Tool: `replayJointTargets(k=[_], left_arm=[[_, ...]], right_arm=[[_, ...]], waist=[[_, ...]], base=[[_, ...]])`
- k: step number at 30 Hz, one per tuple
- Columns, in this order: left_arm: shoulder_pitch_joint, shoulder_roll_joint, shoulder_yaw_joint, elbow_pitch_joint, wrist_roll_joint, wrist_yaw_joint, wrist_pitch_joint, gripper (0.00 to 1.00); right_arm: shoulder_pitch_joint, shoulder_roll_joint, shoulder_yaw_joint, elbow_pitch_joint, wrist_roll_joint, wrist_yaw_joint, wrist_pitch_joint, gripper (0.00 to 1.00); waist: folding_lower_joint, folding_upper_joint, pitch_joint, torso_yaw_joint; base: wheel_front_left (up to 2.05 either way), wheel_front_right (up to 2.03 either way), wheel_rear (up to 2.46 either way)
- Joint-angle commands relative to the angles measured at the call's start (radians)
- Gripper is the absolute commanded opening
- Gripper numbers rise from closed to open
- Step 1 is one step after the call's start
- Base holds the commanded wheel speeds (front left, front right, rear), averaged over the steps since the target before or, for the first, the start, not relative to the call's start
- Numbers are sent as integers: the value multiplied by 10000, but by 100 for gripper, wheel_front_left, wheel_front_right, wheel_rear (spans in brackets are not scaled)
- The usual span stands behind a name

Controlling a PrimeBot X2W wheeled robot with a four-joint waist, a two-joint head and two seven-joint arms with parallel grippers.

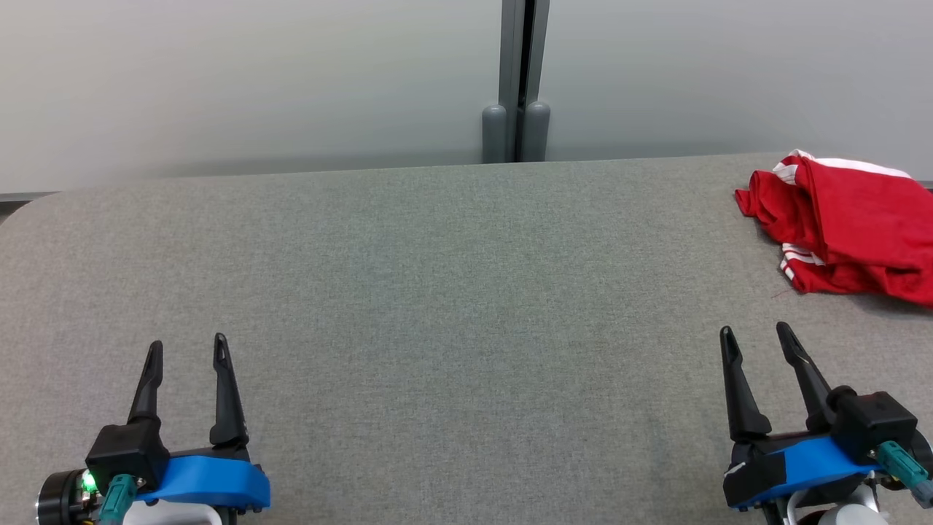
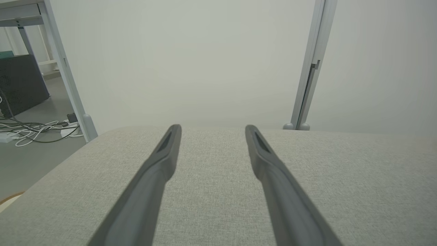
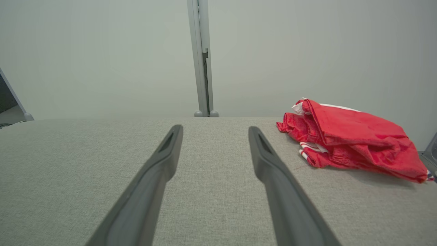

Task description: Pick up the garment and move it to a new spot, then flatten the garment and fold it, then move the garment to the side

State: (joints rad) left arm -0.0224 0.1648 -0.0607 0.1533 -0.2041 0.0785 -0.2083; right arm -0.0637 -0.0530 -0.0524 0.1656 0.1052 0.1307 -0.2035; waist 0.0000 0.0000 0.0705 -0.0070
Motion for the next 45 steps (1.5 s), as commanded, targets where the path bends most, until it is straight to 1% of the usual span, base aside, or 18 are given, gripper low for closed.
replayJointTargets(k=[1,7,8,12,27,45], left_arm=[[93,74,-14,-61,-44,28,-8,100],[64,96,-25,-72,-51,77,-40,100],[5,55,-41,-34,-64,61,-1,0],[94,-94,-91,285,-176,58,71,0],[-126,-296,293,412,-2934,-372,709,0],[-331,-506,653,519,-5680,-804,1320,0]], right_arm=[[81,30,-32,-77,-11,2,14,100],[75,30,-46,-125,16,2,50,100],[1,10,-17,-88,8,0,24,0],[69,42,-23,246,117,0,74,0],[-43,36,-150,343,3094,0,699,0],[-165,28,-263,436,6044,1,1305,0]], waist=[[0,0,11,4],[0,0,77,33],[0,0,78,34],[0,0,80,37],[0,0,-11,41],[0,0,-120,46]], base=[[0,0,0],[0,0,0],[0,0,0],[0,0,0],[0,0,0],[0,0,0]])
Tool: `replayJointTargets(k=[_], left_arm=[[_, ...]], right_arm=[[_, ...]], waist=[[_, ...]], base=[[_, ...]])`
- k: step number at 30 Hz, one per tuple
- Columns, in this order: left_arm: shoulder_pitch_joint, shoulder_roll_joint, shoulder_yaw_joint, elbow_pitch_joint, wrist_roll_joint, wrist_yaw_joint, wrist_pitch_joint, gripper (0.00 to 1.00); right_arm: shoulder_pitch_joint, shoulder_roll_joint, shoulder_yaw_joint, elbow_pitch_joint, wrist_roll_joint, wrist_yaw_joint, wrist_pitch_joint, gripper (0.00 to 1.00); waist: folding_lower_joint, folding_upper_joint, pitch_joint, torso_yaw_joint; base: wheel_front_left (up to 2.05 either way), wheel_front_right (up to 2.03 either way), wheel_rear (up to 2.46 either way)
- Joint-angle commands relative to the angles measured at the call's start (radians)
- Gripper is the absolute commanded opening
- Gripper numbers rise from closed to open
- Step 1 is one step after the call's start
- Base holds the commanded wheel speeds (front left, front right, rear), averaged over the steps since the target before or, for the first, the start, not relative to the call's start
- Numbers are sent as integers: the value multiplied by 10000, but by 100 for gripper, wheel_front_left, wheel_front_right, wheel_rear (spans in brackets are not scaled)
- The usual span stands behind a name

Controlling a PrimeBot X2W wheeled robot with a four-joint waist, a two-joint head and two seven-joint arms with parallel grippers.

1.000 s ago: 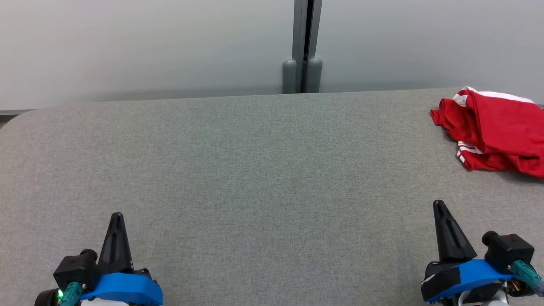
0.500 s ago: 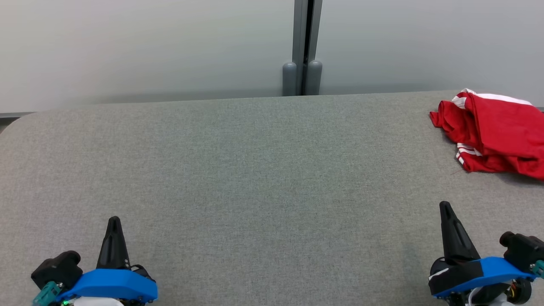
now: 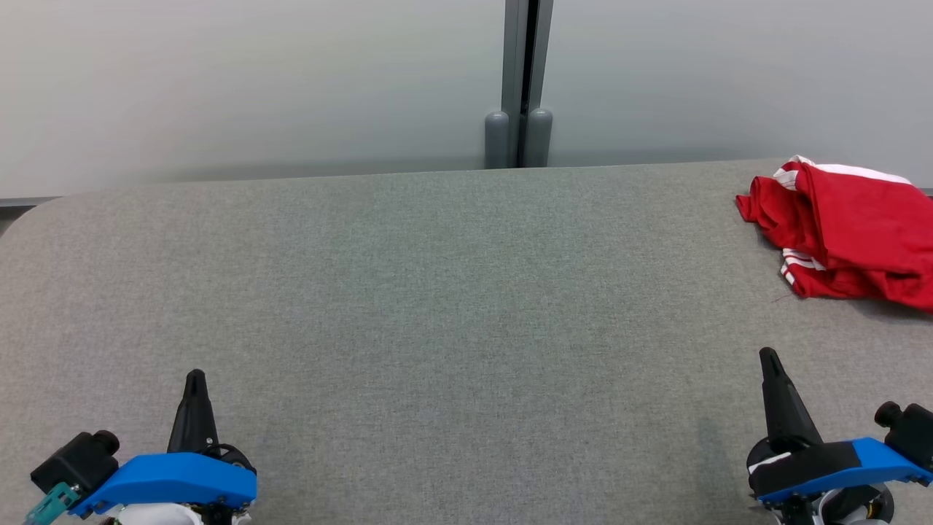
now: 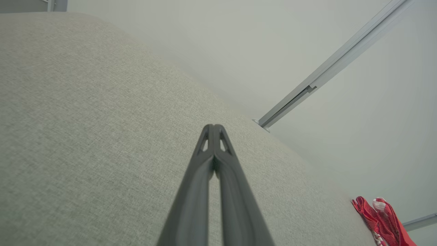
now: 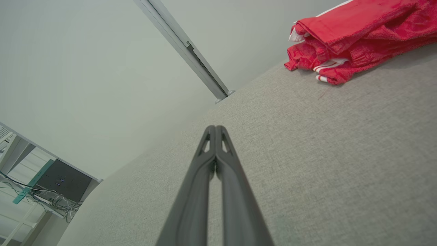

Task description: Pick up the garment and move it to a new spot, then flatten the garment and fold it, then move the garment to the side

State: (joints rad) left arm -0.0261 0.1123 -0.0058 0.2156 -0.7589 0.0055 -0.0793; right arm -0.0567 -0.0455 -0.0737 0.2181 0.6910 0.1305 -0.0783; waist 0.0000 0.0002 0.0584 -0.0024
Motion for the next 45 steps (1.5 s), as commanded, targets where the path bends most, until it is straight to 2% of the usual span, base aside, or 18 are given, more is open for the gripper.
replayJointTargets(k=[1,24,45], left_arm=[[-304,9,123,-98,-263,-92,59,0],[-524,-202,501,31,-3054,-531,698,0],[-660,-353,774,132,-5022,-847,1159,0]], right_arm=[[-241,-47,-56,-84,327,2,82,0],[-368,-56,-179,25,3328,3,708,0],[-458,-63,-263,106,5442,3,1152,0]], waist=[[0,-2,-5,0],[0,-2,-145,6],[0,-2,-265,12]], base=[[0,0,0],[0,0,0],[0,0,0]])
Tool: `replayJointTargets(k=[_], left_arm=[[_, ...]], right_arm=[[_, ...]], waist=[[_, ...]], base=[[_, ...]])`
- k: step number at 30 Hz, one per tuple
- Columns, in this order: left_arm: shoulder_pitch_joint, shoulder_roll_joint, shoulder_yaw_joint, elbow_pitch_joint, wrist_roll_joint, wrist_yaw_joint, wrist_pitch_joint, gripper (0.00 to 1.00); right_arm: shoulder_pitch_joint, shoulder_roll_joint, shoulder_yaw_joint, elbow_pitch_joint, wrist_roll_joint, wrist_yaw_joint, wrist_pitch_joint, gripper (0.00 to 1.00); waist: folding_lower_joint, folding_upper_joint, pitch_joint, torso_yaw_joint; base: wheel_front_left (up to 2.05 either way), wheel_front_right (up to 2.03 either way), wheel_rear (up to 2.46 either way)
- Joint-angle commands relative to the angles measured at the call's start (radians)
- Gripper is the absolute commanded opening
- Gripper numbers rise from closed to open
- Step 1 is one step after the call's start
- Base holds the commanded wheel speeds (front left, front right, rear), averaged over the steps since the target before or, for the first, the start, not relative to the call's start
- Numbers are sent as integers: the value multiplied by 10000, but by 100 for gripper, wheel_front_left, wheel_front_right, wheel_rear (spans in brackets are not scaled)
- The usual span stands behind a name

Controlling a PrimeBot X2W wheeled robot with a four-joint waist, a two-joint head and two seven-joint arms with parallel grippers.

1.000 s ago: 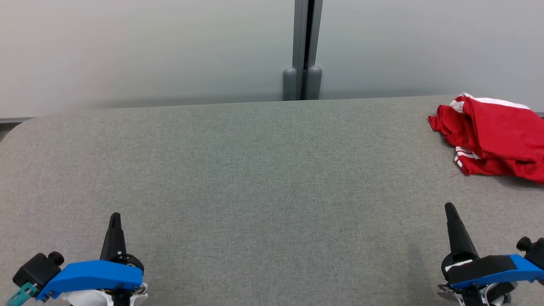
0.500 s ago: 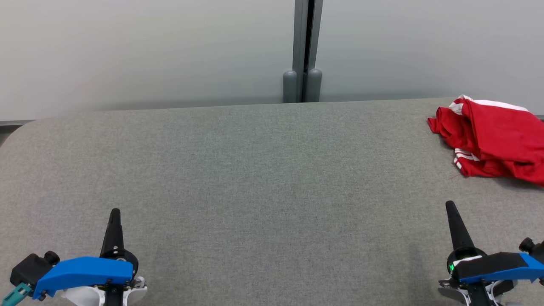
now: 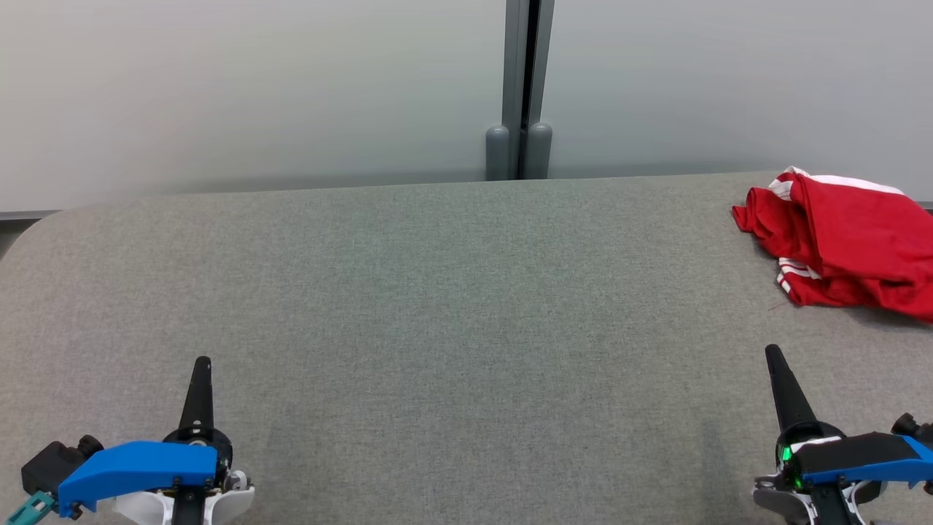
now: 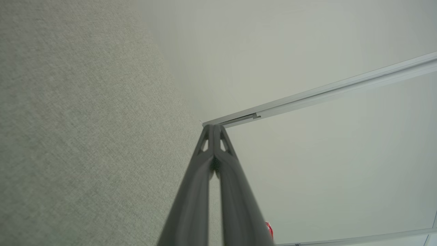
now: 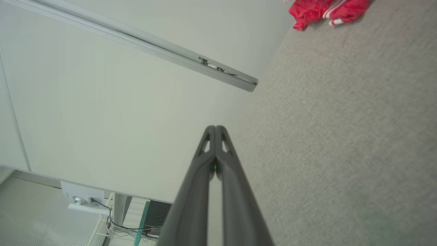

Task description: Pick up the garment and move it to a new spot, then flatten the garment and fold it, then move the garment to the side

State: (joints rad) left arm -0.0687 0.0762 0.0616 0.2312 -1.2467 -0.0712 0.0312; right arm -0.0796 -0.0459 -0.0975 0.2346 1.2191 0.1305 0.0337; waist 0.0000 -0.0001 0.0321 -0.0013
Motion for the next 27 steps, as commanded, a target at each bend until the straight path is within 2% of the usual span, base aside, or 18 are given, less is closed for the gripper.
replayJointTargets(k=[1,27], left_arm=[[-253,-5,122,-15,-322,-115,93,0],[-385,-162,391,80,-2331,-424,554,0]], right_arm=[[-239,-60,-33,-50,359,3,74,0],[-289,-67,-128,46,2510,4,534,0]], waist=[[0,1,-14,0],[0,1,-165,7]], base=[[0,0,0],[0,0,0]])
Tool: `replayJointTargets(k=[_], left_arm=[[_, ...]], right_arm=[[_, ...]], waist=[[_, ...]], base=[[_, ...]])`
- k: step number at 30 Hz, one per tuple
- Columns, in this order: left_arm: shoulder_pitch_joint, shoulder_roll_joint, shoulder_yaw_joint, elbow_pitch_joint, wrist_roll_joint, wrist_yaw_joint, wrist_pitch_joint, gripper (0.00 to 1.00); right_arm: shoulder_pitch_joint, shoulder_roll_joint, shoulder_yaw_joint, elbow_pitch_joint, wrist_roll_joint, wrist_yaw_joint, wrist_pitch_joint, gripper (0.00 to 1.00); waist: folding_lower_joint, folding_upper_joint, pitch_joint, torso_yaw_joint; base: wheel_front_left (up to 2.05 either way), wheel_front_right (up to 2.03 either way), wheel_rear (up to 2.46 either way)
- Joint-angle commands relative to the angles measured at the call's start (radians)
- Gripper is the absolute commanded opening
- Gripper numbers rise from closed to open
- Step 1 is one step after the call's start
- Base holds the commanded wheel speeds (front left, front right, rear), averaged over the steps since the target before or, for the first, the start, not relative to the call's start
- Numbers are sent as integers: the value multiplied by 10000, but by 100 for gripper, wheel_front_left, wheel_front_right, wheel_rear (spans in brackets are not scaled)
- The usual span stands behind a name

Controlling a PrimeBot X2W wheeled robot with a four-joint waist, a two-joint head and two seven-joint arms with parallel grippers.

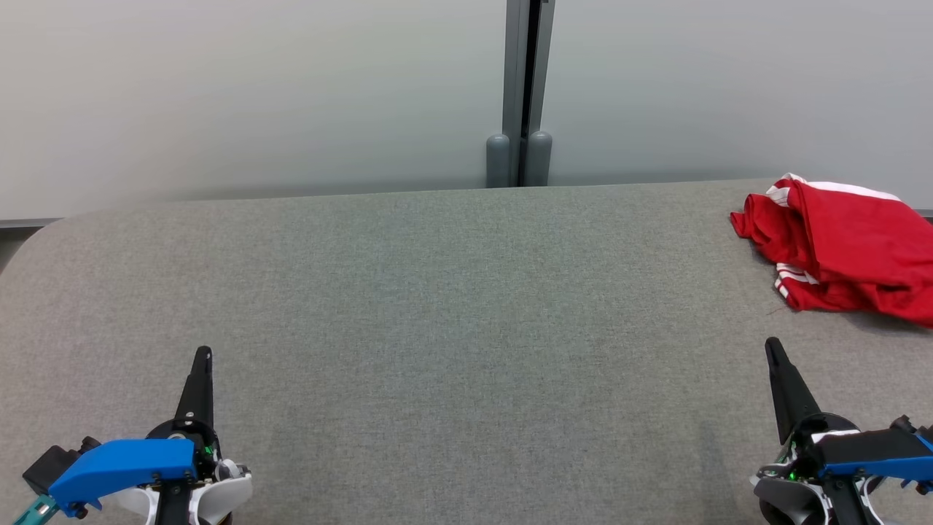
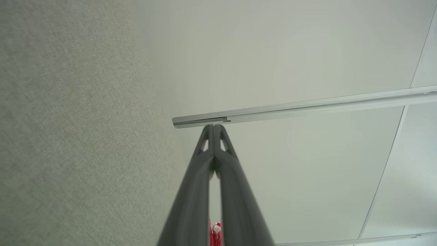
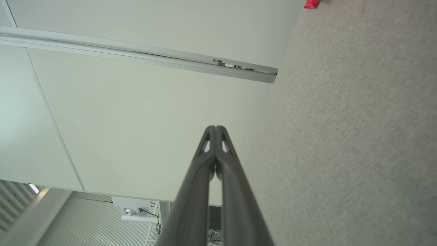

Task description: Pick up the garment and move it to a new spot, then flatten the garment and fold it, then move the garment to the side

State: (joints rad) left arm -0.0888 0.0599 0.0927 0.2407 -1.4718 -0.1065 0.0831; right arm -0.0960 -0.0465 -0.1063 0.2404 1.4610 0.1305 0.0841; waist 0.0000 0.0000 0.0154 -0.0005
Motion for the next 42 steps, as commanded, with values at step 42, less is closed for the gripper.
replayJointTargets(k=[42], left_arm=[[-246,-116,235,52,-1421,-283,346,0]], right_arm=[[-191,-65,-94,58,1530,4,327,0]], waist=[[0,0,-123,5]], base=[[0,0,0]])
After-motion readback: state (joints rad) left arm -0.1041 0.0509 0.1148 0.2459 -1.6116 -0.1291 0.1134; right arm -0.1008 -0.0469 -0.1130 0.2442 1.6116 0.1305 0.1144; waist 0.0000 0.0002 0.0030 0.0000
